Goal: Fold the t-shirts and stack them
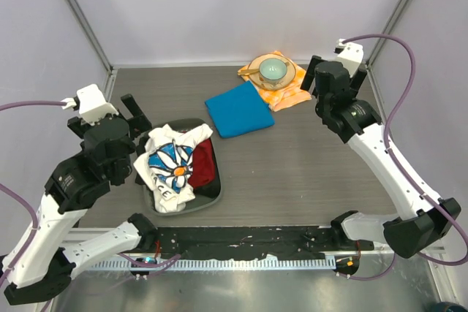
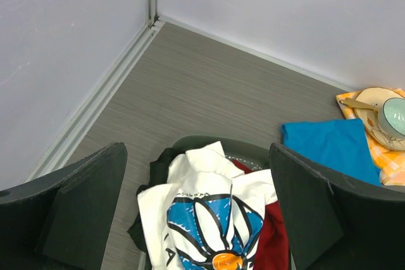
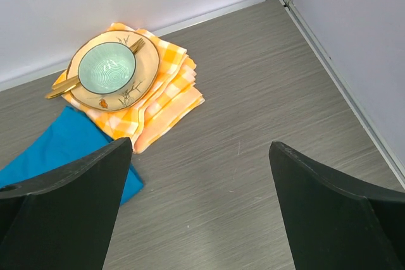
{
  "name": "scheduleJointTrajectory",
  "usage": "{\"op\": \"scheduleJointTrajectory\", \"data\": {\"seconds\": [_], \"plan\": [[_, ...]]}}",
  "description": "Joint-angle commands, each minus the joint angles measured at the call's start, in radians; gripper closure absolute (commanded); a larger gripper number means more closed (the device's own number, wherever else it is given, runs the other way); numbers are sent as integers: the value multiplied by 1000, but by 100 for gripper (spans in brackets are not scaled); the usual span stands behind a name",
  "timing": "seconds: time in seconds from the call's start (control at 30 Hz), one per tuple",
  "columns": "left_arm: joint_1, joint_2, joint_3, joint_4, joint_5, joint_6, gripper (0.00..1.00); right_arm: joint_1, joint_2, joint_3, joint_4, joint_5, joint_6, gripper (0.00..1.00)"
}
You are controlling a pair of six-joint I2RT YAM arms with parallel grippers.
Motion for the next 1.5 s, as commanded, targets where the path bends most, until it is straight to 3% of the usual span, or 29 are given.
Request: {"op": "scheduleJointTrajectory", "data": {"seconds": [0.0, 0.13, 0.23, 0.37, 0.53, 0.7, 0.83, 1.1, 1.47], "plan": [[4, -10, 19, 22, -26, 16, 0, 4, -17, 16, 38, 3, 17, 2], [4, 11, 37, 34, -11, 42, 0, 4, 6, 32, 26, -53, -9, 0], [4, 74, 51, 33, 36, 56, 0, 7, 75, 105, -54, -214, -32, 0], [4, 158, 51, -5, 152, -86, 0, 7, 215, 237, -158, -418, -3, 0], [6, 238, -1, -163, 257, -330, 0, 31, 275, 180, -122, -794, 37, 0], [6, 180, -178, -202, 319, -521, 0, 151, 330, 99, -154, -800, 54, 0], [6, 154, -293, -191, 388, -568, 0, 247, 348, 13, -120, -771, 80, 0], [18, 122, -342, -240, 362, -590, 0, 424, 408, -106, -27, -777, 157, 0], [61, 65, -406, -246, 376, -589, 0, 564, 517, -145, 61, -762, 256, 3]]}}
